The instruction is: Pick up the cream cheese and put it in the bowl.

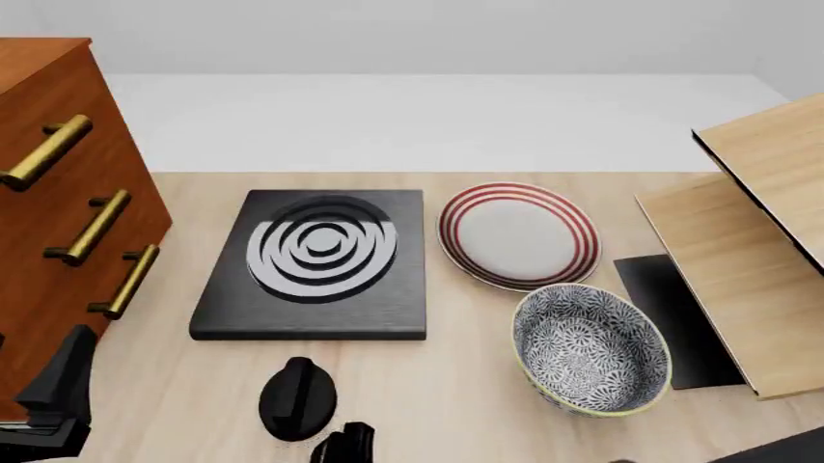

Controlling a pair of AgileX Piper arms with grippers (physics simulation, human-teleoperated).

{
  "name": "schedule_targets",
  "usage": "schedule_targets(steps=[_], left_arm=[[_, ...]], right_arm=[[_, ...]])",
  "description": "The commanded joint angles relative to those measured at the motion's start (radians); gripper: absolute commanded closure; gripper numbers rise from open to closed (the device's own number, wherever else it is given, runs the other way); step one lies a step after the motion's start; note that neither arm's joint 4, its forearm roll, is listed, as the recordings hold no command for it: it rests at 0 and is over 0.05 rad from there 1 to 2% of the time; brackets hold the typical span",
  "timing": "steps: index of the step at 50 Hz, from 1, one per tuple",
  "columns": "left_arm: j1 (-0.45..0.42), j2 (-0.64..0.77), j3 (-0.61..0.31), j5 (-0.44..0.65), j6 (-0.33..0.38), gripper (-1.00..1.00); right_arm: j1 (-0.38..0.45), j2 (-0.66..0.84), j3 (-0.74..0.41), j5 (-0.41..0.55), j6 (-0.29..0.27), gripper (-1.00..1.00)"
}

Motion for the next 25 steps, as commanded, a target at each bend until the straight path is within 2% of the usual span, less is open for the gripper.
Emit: schedule_targets(steps=[1,17,25], left_arm=[[0.0,0.0,0.0,0.0,0.0,-1.0],[0.0,0.0,0.0,0.0,0.0,-1.0],[0.0,0.0,0.0,0.0,0.0,-1.0]], right_arm=[[-0.02,-0.165,0.104,0.03,0.004,1.0],[-0.084,-0.38,0.228,0.117,-0.014,1.0],[-0.148,-0.523,0.272,0.228,-0.026,1.0]])
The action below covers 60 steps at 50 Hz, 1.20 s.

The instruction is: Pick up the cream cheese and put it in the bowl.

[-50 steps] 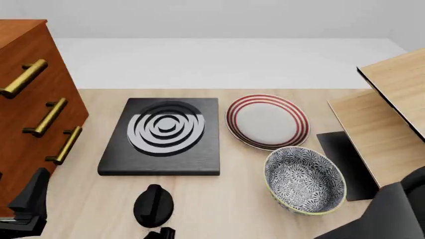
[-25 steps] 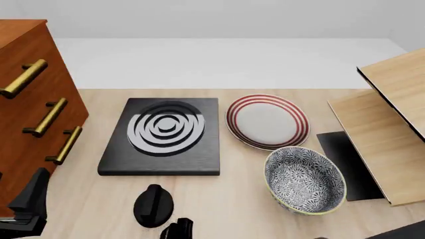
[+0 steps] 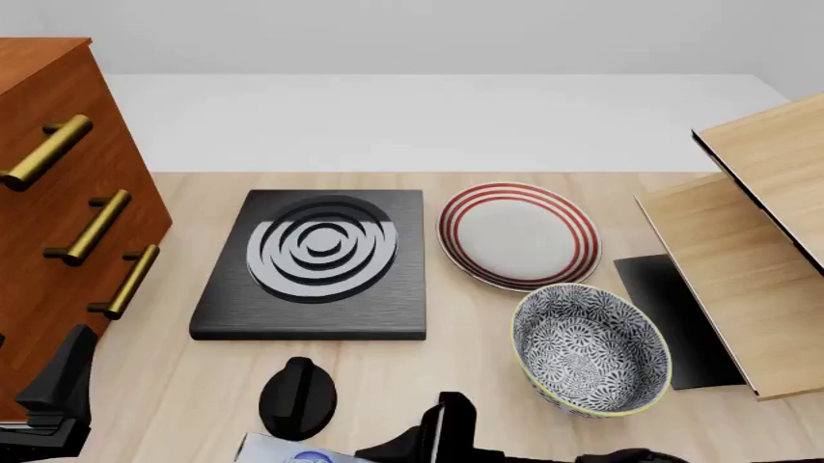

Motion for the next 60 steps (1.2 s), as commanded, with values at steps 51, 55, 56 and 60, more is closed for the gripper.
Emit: schedule_targets(steps=[51,55,56,60], left_arm=[[0.0,0.0,0.0,0.0,0.0,-1.0],[0.0,0.0,0.0,0.0,0.0,-1.0],[0.0,0.0,0.0,0.0,0.0,-1.0],[0.0,0.0,0.0,0.0,0.0,-1.0]], right_arm=[[-0.59,-0.824,-0.102,1.086,-0.184,1.0],[-0.614,-0.832,-0.112,1.107,-0.183,1.0],[-0.621,-0.835,-0.114,1.112,-0.179,1.0],[-0.637,-0.839,-0.118,1.13,-0.165,1.0]])
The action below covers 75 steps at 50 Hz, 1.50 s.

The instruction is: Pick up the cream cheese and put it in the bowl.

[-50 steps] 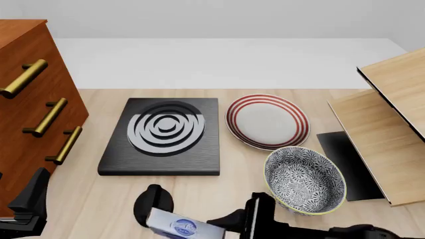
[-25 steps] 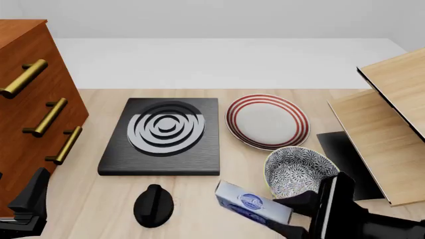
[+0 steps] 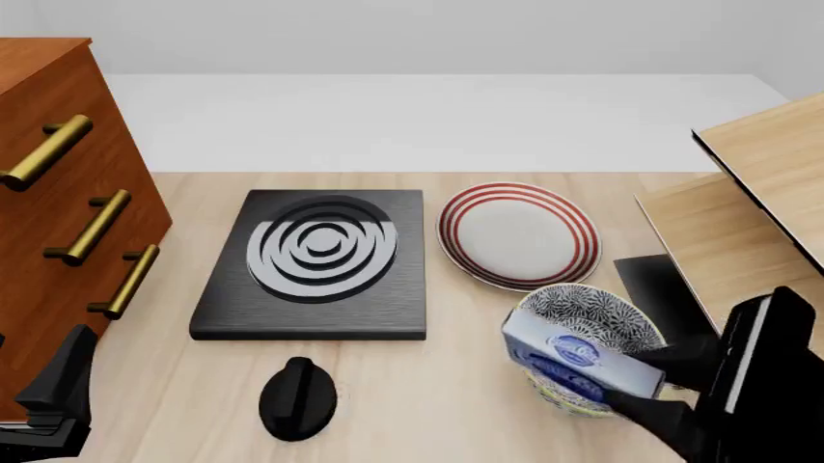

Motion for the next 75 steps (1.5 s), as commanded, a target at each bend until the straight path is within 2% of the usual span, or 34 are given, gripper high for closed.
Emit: schedule_targets(steps=[1,22,27,36,56,75], left_arm=[[0.0,0.0,0.0,0.0,0.0,-1.0],[0.0,0.0,0.0,0.0,0.0,-1.0],[0.0,0.0,0.0,0.0,0.0,-1.0],[0.0,0.0,0.0,0.0,0.0,-1.0],[0.0,0.0,0.0,0.0,0.0,-1.0],[0.0,0.0,0.0,0.0,0.0,-1.0]], right_arm=[[-0.079,-0.038,-0.046,0.097,0.016,1.0],[-0.208,-0.044,-0.042,0.143,0.002,1.0],[-0.223,-0.029,-0.045,0.131,0.017,1.0],[-0.268,-0.002,-0.039,0.104,0.006,1.0],[-0.339,0.078,0.021,-0.02,0.032,1.0],[-0.338,0.185,0.093,-0.176,0.065,1.0]])
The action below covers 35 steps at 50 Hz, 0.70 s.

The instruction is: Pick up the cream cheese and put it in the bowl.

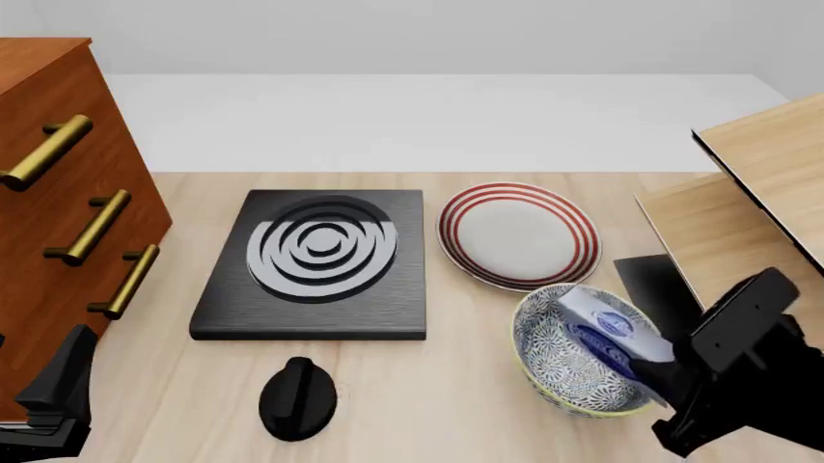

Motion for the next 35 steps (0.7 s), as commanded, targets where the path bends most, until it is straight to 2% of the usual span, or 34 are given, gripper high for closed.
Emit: schedule_targets(steps=[1,12,35], left_arm=[[0.0,0.0,0.0,0.0,0.0,-1.0],[0.0,0.0,0.0,0.0,0.0,-1.0],[0.0,0.0,0.0,0.0,0.0,-1.0]], right_arm=[[-0.007,0.059,0.031,-0.089,0.03,1.0],[-0.038,0.084,0.059,-0.132,0.03,1.0],[-0.033,0.156,0.096,-0.23,0.05,1.0]])
